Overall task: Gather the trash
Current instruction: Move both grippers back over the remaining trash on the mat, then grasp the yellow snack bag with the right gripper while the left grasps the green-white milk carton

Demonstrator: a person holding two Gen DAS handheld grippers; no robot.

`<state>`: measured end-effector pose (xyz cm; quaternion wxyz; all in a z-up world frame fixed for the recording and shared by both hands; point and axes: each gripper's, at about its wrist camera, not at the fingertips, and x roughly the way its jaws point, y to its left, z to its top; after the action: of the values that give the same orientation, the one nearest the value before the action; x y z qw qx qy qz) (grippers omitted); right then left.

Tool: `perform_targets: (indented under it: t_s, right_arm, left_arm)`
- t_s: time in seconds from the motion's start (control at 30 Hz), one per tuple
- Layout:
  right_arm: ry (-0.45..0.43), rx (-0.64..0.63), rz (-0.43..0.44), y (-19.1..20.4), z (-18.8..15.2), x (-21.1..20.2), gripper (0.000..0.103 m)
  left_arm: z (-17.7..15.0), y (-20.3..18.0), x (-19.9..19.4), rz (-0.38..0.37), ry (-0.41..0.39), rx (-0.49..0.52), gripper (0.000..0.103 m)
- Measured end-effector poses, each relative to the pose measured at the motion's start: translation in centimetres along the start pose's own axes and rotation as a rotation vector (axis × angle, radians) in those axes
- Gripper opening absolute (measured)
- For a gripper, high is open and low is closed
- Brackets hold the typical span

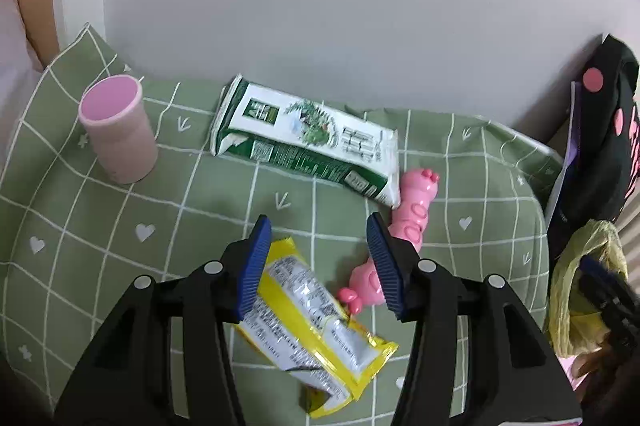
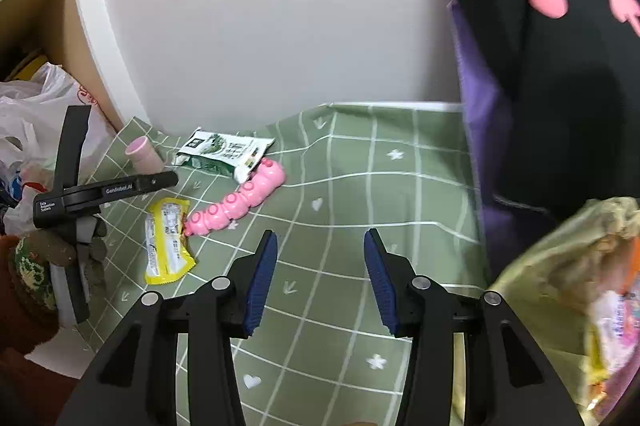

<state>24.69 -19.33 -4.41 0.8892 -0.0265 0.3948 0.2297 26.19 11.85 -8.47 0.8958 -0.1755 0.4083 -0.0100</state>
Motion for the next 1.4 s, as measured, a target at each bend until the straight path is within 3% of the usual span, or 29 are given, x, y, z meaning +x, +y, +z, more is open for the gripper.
perform_targets:
  t_s: [0.07,0.27,0.43,0.67,0.83,0.97,1.13,1.4]
  right_arm:
    - [0.042,-0.008,0.005,0.3,0.0,1.4,0.042]
    - [0.060,-0.080,0.046,1.6,0.3,2.2,0.042]
    - [0.114,-0.153,0.121,3.7,0.4,4.0,0.042]
    - [0.175,-0.287,0.354,12.0,1.0,8.7,0.042]
    - [0.204,-0.355,0.387,16.8,0.4,12.2,0.042]
    - [0.286,-0.384,0.362,18.3,-1.2,14.2,0.043]
    - [0.294,-0.340,0.367,15.9,-2.9,12.1,0.040]
    - [0.282,-0.185,0.167,8.0,-4.4,8.6,0.040]
  left_arm:
    - [-0.1,0.2,0.0,-0.019,-0.009,-0.021,0.047]
    - [-0.3,0.5,0.8,0.004,0.080,-0.050,0.047]
    - [0.4,2.3,-1.7,-0.015,0.018,-0.112,0.047]
    - [-0.1,7.2,-6.2,0.038,-0.042,-0.169,0.047]
    - [-0.1,9.3,-8.3,0.087,-0.072,-0.154,0.047]
    - [0.4,9.5,-8.6,0.095,-0.075,-0.092,0.047]
    - [1.7,8.0,-6.2,0.013,-0.054,-0.020,0.047]
    - [6.3,-1.1,1.4,-0.118,0.013,0.384,0.047]
